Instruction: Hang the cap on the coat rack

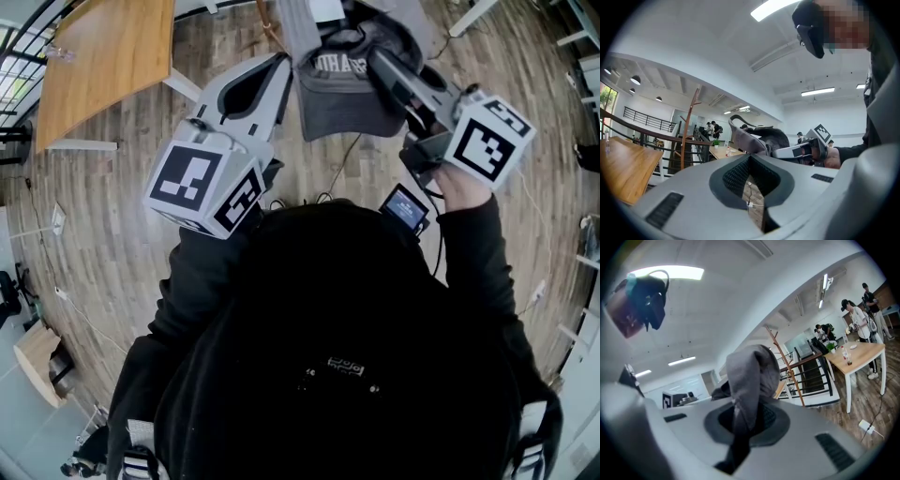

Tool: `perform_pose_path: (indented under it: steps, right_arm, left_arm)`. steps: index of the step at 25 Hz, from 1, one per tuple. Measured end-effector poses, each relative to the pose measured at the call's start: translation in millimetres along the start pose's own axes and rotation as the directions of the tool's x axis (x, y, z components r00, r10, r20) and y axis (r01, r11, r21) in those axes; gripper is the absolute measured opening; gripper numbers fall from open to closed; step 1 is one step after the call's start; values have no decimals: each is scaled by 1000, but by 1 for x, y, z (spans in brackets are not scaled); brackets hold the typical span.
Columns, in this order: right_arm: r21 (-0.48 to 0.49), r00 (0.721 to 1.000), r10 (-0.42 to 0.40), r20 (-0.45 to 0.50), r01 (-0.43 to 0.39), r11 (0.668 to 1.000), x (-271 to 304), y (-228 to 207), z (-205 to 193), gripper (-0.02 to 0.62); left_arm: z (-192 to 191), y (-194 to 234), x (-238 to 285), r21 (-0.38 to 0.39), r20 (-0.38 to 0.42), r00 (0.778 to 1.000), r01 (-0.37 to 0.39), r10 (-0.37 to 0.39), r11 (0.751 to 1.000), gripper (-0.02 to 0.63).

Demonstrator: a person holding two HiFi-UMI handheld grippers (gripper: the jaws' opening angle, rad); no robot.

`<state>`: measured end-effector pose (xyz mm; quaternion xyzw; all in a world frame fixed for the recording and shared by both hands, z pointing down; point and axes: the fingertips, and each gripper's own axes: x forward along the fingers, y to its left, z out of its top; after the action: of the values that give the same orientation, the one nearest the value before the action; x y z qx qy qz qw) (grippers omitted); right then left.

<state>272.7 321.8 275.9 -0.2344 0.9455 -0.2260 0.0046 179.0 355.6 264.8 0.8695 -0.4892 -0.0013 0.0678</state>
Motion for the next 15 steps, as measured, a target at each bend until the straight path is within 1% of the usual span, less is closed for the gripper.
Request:
perform_pose_path:
  steps: [2,4,9,12,15]
  right_arm:
    - [18,1000,7,-1,-7,1000,-2,-7,6,11]
    - [31,1000,8,-7,-8,999,-1,-9,4,11]
    - [-1,1000,18,-8,-18,1000,-7,-9,-6,11]
    - [-19,1000,-3,-10,3,1000,1,-15,-10,11]
    - [-29,999,-48,-14,47,998,7,-25,-16,11]
  left_arm:
    - [4,-3,7,-11,13,1000,-9,9,1000,6]
    - [0,-2,9,-14,3,1000,-26,26,1000,6]
    - [-9,-9,10,3,-8,998,-65,65,998,6]
    - [-13,0,14,1,-10,996,-87,87,996,6]
    - [-19,7,20,-7,-10,995,-101,101,995,6]
